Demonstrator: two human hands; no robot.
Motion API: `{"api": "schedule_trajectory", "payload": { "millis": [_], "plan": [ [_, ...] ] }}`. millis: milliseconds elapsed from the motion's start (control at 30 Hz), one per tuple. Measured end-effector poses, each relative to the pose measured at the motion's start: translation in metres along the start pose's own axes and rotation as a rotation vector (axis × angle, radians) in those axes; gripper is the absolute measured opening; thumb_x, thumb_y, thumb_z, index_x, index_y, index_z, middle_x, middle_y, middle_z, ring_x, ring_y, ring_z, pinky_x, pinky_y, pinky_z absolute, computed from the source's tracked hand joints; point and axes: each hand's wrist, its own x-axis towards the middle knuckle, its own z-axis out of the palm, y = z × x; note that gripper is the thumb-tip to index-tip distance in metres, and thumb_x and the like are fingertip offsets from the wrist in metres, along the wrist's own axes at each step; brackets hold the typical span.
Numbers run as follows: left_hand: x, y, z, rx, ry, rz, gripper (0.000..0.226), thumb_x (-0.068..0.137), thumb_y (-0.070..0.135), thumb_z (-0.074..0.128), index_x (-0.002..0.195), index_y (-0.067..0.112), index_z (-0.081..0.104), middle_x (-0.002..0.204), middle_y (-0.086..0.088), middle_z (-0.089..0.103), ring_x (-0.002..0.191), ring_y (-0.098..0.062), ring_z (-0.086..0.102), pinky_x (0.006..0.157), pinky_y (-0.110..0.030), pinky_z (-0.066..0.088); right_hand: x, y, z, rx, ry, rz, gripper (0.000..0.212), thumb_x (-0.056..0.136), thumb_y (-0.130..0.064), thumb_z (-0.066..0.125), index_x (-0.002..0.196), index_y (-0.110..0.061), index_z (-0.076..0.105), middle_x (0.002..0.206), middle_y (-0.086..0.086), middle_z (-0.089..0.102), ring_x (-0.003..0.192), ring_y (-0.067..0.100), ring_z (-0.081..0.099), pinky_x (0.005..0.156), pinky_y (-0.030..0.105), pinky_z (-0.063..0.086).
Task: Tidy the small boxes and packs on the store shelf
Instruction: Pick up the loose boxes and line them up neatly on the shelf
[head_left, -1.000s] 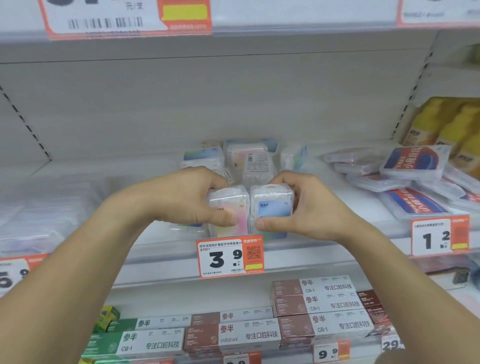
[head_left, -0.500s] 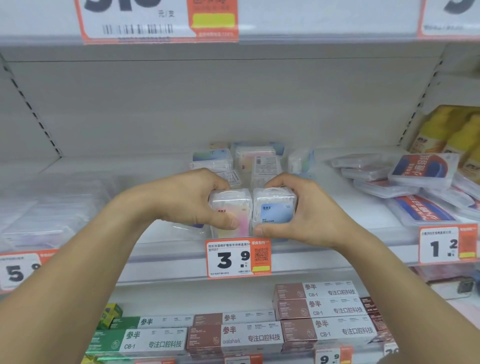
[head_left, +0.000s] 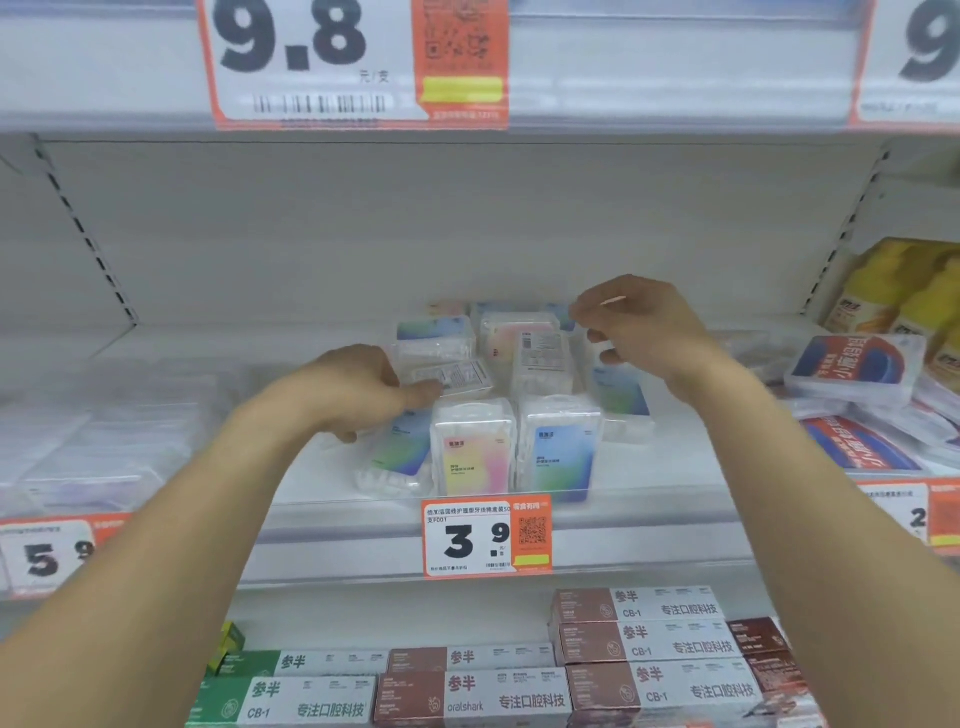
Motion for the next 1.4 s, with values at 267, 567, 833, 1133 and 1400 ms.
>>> {"api": "schedule_trajectory", "payload": {
  "millis": [267,567,833,1133,1400],
  "plan": [
    [-0.003,0.003,0.0,0.231,-0.027,0.04,0.068,0.072,0.057,0.072,0.124,0.019,0.05,0.094,0.014,0.051,0.079,-0.016,0.065,0.068,-0.026,0.053,0.011,0.016,0.025,-0.371,-0.263,-0.017,0.074,0.062,-0.064,0.081,0.128,-0.04,0.057,0.125,-0.008,0.055,0.105,0.012,0.059,0.082,0.025,0.045],
    [0.009,-0.007,-0.005,0.201,-0.07,0.085,0.075,0.061,0.049,0.085,0.125,0.026,0.051,0.099,0.008,0.061,0.087,-0.015,0.065,0.083,-0.037,0.057,0.015,0.008,0.001,-0.154,-0.076,-0.092,0.102,0.052,-0.018,0.097,0.14,-0.017,0.045,0.116,-0.002,0.058,0.091,0.011,0.065,0.076,0.024,0.054],
    [0.016,-0.028,-0.022,0.151,-0.072,0.121,0.06,0.066,0.039,0.086,0.116,0.016,0.064,0.094,0.011,0.063,0.088,-0.013,0.061,0.085,-0.028,0.05,0.001,-0.002,-0.011,0.331,-0.054,-0.201,0.042,0.075,-0.009,0.082,0.107,-0.014,0.054,0.108,0.008,0.069,0.1,0.024,0.072,0.077,0.042,0.061],
    [0.001,-0.033,-0.054,-0.287,0.424,0.229,0.051,0.076,0.033,0.08,0.114,0.022,0.048,0.094,0.003,0.069,0.058,-0.014,0.066,0.061,-0.033,0.048,-0.025,-0.037,0.007,0.202,0.105,-0.243,0.025,0.091,-0.038,0.067,0.096,-0.014,0.067,0.075,0.004,0.073,0.051,0.02,0.067,0.035,0.024,0.041],
    [0.003,0.002,-0.03,-0.748,0.564,0.24,0.045,0.081,0.052,0.067,0.113,0.022,0.054,0.088,-0.005,0.073,0.062,-0.018,0.065,0.067,-0.035,0.049,-0.03,-0.041,0.018,0.564,-0.047,-0.143,0.036,0.096,-0.028,0.062,0.126,-0.011,0.053,0.118,0.011,0.066,0.08,0.035,0.075,0.069,0.036,0.062]
  ]
}}
